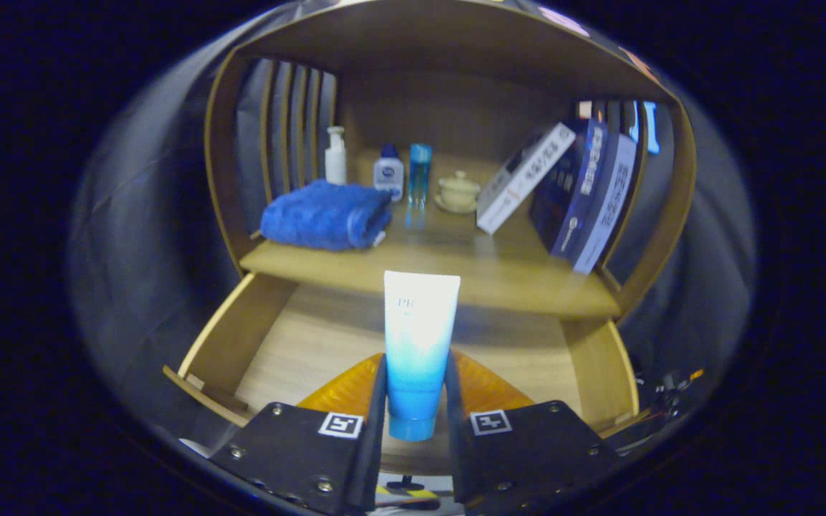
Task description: Pull open the drawer, take out the items inside it, and place them on the countertop above the cabinet.
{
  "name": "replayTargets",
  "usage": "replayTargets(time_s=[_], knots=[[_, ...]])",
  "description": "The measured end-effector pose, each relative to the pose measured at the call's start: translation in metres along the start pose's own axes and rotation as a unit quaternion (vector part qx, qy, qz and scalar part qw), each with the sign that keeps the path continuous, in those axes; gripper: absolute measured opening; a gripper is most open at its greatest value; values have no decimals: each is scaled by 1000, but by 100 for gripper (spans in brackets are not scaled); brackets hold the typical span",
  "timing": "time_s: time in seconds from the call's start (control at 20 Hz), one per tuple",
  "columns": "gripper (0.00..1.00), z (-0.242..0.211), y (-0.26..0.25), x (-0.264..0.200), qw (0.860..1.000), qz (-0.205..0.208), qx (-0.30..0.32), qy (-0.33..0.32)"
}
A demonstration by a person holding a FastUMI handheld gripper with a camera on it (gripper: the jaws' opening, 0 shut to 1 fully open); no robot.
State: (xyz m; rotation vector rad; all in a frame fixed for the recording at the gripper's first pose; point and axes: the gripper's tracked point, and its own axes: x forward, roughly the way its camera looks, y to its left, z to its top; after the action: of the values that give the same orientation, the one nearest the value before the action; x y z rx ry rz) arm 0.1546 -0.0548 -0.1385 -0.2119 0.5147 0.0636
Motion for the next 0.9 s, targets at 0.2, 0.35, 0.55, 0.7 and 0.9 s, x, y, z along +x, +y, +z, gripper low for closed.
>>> replayTargets(time_s=[0.2, 0.35, 0.55, 0.7, 0.9], knots=[[40, 62, -12, 2, 997, -30, 7, -67], [40, 100, -27, 21, 993, -43, 26, -103], [40, 108, -44, 61, 992, -59, 41, -103], [40, 84, -42, 98, 994, -49, 62, -69], [40, 66, -35, 134, 995, -40, 78, -51]])
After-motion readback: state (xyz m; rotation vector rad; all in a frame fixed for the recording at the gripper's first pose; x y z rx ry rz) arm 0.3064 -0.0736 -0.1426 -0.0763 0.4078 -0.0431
